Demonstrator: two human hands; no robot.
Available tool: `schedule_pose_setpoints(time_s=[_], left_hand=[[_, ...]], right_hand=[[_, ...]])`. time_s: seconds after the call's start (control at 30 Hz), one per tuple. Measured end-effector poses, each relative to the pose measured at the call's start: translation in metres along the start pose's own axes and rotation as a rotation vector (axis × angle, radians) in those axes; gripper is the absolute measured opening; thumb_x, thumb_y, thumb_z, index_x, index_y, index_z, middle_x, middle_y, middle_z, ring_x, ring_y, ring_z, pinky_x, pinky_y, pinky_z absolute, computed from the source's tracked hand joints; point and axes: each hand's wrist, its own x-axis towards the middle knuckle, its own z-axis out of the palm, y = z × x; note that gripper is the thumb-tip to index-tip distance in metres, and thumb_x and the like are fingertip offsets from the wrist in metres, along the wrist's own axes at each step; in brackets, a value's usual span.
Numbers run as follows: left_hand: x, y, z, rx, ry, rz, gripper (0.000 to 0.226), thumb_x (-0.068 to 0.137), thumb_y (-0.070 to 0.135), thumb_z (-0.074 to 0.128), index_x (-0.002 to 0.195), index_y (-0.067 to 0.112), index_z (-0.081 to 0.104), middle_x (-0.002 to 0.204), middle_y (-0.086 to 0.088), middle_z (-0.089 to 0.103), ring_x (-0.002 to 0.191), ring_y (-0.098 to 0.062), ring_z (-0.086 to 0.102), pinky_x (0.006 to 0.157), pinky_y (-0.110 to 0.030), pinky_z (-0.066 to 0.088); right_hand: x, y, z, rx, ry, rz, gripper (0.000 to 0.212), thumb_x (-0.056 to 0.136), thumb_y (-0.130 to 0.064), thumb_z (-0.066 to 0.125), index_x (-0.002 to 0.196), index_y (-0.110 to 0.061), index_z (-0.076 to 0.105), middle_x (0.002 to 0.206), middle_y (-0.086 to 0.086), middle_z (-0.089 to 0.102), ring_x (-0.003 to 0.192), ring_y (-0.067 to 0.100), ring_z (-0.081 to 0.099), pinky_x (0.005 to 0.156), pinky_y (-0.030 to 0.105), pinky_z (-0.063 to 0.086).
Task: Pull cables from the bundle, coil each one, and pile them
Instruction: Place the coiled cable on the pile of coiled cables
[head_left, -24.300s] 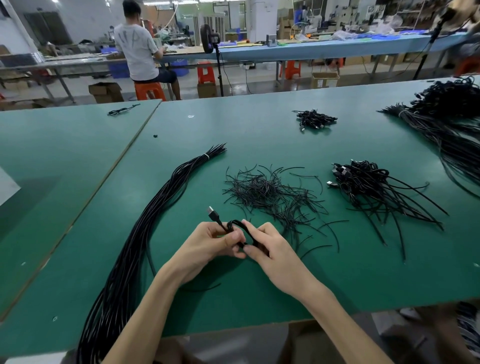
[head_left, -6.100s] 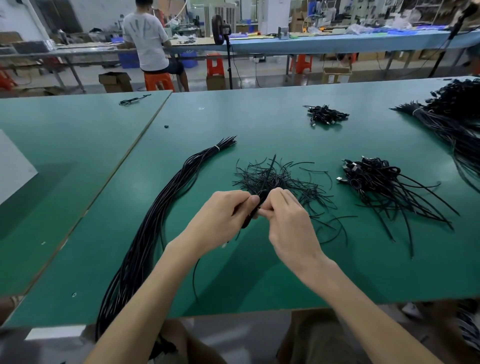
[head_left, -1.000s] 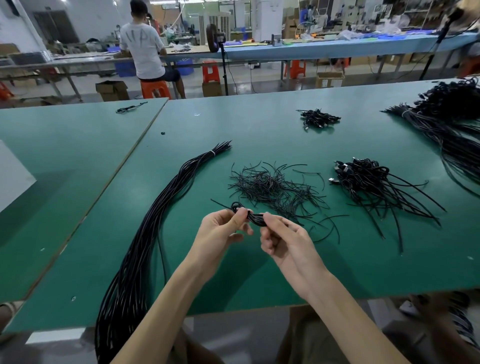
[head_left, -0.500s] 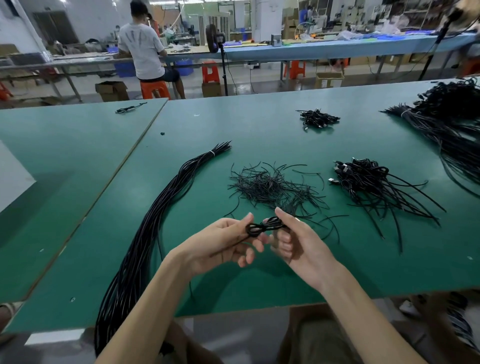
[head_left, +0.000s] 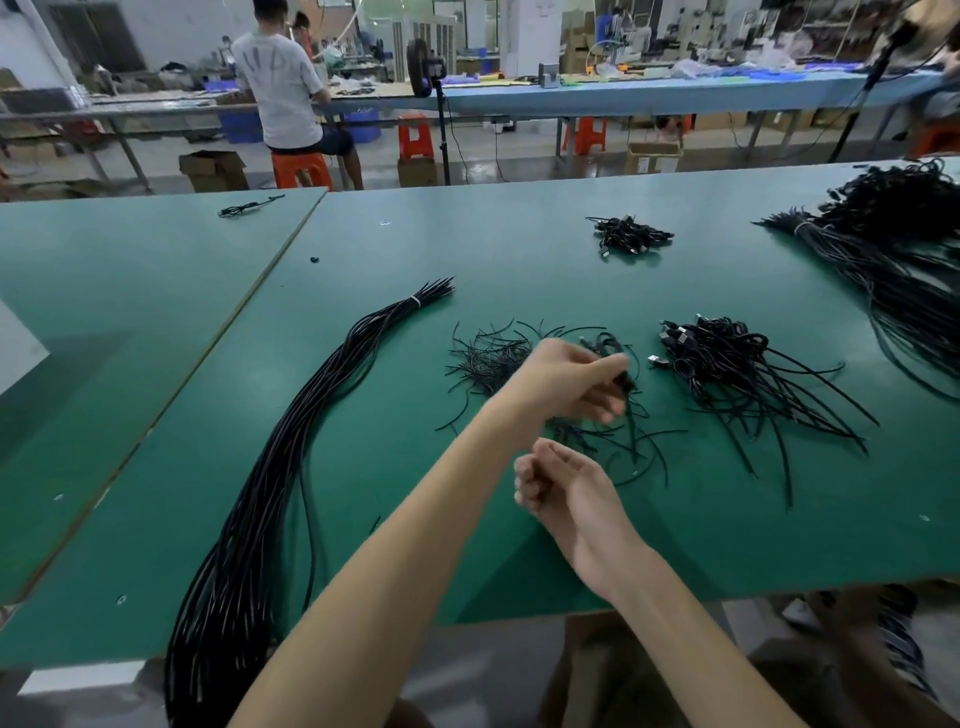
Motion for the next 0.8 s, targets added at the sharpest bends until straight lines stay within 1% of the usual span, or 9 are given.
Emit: schedule_pose_setpoints(time_s=[0.07,0.13,0.2,0.27,0.3,0.37,0.47,0.63,0.8], left_hand=[[0.026,0.008,0.029,0.096,0.039,0.016,0.038,0.105,0.028,0.058,0.102,-0.009,0.068,0.088,-0.020,0.076,0.071,-0.027,0.075,0.069,-0.034,0.064],[0.043,0.010,0.050,0.297,0.079,0.025,0.045,0.108,0.039,0.047,0.095,-0.001,0.064,0.097,-0.020,0.074,0.080,-0.031,0.075,0.076,-0.039,0.062],[0.049,0.004,0.059,0.410,0.142,0.055,0.046,0.109,0.039,0.046,0.075,0.008,0.051,0.077,-0.011,0.066,0.066,-0.024,0.065,0.063,-0.030,0.051],[0.045,-0.005,0.052,0.437,0.208,0.107,0.046,0.108,0.030,0.050,0.066,0.012,0.048,0.062,-0.002,0.053,0.053,-0.013,0.047,0.052,-0.026,0.039],[0.041,-0.010,0.043,0.433,0.231,0.130,0.041,0.108,0.025,0.051,0.069,0.012,0.054,0.064,-0.005,0.057,0.053,-0.011,0.047,0.052,-0.025,0.041],[0.031,-0.017,0.020,0.434,0.294,0.174,0.024,0.106,0.019,0.053,0.088,0.011,0.066,0.083,-0.014,0.072,0.062,-0.018,0.056,0.059,-0.036,0.053],[0.014,-0.028,-0.024,0.484,0.411,0.195,0.019,0.103,0.013,0.057,0.109,0.011,0.076,0.099,-0.006,0.077,0.079,-0.025,0.072,0.078,-0.039,0.060],[-0.027,-0.053,-0.107,0.701,0.605,0.051,0.026,0.099,0.002,0.056,0.116,0.008,0.075,0.113,-0.009,0.076,0.100,-0.019,0.069,0.099,-0.032,0.053],[-0.068,-0.078,-0.181,1.232,0.855,-0.162,0.019,0.101,0.009,0.055,0.116,0.001,0.064,0.120,-0.021,0.059,0.110,-0.037,0.056,0.093,-0.044,0.048]], right_hand=[[0.002,0.000,-0.002,-0.041,0.028,0.005,0.019,0.106,-0.005,0.050,0.096,0.002,0.065,0.075,0.010,0.053,0.061,0.016,0.051,0.057,0.026,0.046],[0.002,0.001,-0.003,-0.119,0.018,-0.003,0.018,0.103,0.001,0.052,0.113,0.010,0.064,0.078,0.010,0.058,0.069,0.018,0.056,0.061,0.027,0.052],[0.002,0.002,-0.005,-0.168,-0.002,-0.018,0.024,0.102,0.005,0.049,0.116,0.004,0.068,0.073,0.004,0.062,0.066,0.016,0.059,0.061,0.026,0.053],[0.002,0.001,-0.006,-0.174,0.019,-0.018,0.025,0.102,0.005,0.048,0.110,0.003,0.071,0.067,0.002,0.058,0.059,0.013,0.053,0.056,0.024,0.049],[0.002,0.002,-0.007,-0.169,0.017,-0.024,0.021,0.102,0.003,0.050,0.108,0.006,0.070,0.069,0.005,0.057,0.059,0.014,0.051,0.056,0.024,0.047],[0.003,0.004,-0.005,-0.150,-0.010,-0.043,0.018,0.104,-0.002,0.052,0.103,0.006,0.068,0.074,0.010,0.058,0.062,0.015,0.051,0.058,0.026,0.047],[0.003,0.008,-0.005,-0.147,-0.046,-0.073,0.018,0.106,-0.006,0.050,0.111,0.001,0.067,0.076,0.009,0.063,0.063,0.014,0.056,0.059,0.026,0.047],[0.000,0.009,-0.008,-0.234,-0.097,-0.119,0.022,0.106,-0.008,0.051,0.118,0.000,0.067,0.080,0.008,0.064,0.068,0.014,0.055,0.062,0.026,0.048],[-0.001,0.009,-0.006,-0.269,-0.093,-0.133,0.023,0.107,-0.012,0.051,0.118,-0.002,0.068,0.080,0.008,0.065,0.068,0.014,0.055,0.061,0.025,0.048]])
